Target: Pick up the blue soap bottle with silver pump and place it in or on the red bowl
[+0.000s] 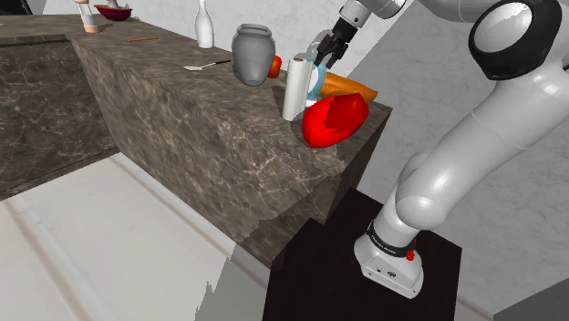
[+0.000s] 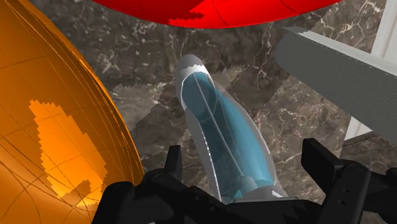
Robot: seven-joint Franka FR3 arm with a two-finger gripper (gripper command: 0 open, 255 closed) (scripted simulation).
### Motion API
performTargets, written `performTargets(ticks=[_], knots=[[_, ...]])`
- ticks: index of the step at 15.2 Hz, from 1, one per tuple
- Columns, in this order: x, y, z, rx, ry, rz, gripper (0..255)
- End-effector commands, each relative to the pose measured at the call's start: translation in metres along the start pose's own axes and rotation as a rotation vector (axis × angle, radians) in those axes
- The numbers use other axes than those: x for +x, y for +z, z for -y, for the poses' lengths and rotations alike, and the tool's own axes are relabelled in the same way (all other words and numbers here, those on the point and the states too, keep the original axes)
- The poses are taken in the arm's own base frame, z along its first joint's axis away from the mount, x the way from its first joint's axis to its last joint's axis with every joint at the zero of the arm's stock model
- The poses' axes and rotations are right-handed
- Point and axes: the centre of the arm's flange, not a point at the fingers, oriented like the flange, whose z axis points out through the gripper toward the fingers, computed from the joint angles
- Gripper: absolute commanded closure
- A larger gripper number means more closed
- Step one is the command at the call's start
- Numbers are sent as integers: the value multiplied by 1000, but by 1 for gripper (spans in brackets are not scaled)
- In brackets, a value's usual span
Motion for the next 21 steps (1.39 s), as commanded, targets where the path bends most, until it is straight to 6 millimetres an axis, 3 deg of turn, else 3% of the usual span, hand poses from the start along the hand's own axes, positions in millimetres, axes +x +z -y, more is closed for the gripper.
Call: performTargets(ticks=[1, 8, 9, 18, 21], knots=[[0, 8, 0, 0, 0, -1, 0], [0, 8, 0, 0, 0, -1, 0], [0, 8, 0, 0, 0, -1, 255], [0, 8, 0, 0, 0, -1, 255], [4, -7, 4, 0, 0, -1, 255]])
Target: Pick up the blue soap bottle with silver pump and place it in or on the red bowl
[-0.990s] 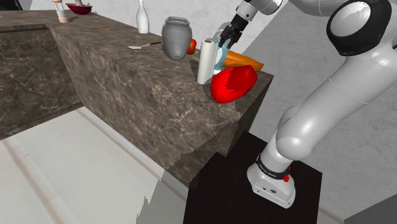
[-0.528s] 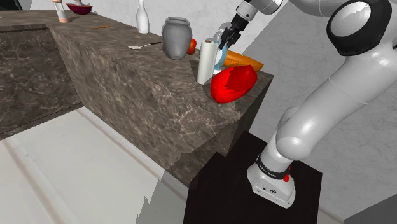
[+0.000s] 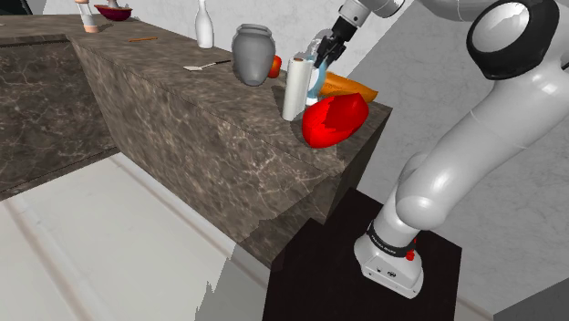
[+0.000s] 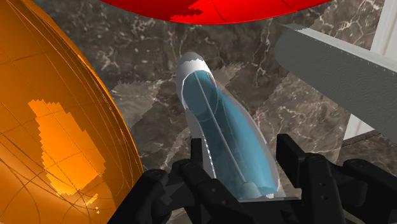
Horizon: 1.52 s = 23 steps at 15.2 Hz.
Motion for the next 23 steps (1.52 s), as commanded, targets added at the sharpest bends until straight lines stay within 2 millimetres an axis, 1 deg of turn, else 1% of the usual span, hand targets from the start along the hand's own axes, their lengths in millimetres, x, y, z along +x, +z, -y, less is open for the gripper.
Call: performTargets(ticks=[1, 23], knots=[[3, -10, 4, 0, 0, 0, 255], [36, -118, 32, 0, 0, 0, 255]])
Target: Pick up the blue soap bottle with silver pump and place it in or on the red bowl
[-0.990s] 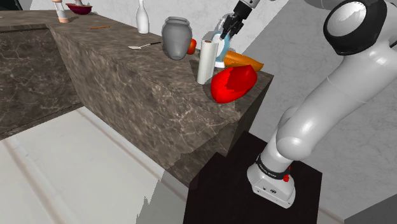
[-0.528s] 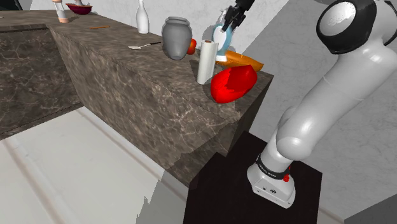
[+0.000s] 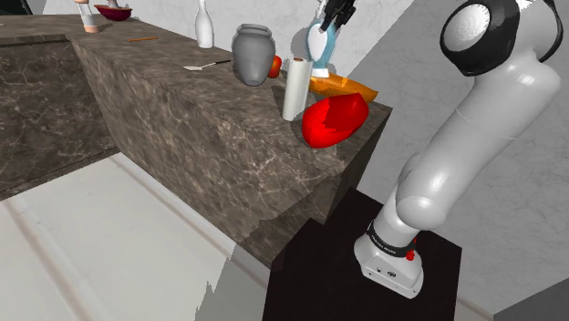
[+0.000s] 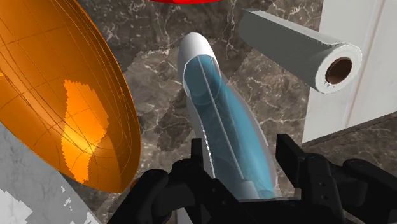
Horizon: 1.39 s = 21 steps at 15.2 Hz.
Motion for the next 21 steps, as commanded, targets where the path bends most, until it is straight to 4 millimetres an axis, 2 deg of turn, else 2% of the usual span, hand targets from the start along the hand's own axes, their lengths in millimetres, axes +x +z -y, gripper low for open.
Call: performTargets(ticks=[1, 7, 21], knots=[[2, -10, 2, 0, 0, 0, 255], [10, -37, 9, 0, 0, 0, 255], [-146, -106, 80, 0, 0, 0, 255]])
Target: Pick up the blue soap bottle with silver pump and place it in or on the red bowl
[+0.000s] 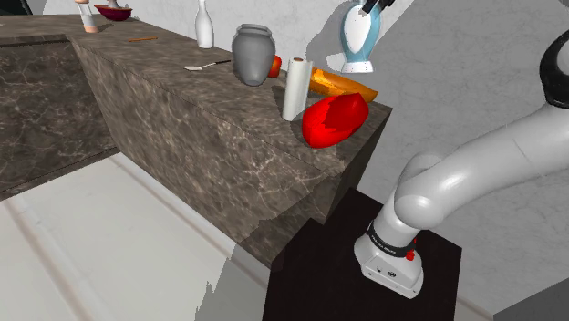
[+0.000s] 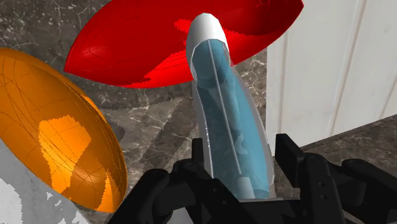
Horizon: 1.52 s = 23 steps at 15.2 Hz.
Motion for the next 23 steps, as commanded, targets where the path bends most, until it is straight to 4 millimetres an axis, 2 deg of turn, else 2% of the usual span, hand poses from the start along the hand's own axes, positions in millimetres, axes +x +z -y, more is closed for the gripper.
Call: performTargets(ticks=[1, 23], knots=[[-31, -12, 14, -1, 0, 1, 255], [-62, 92, -14, -1, 0, 1, 255]])
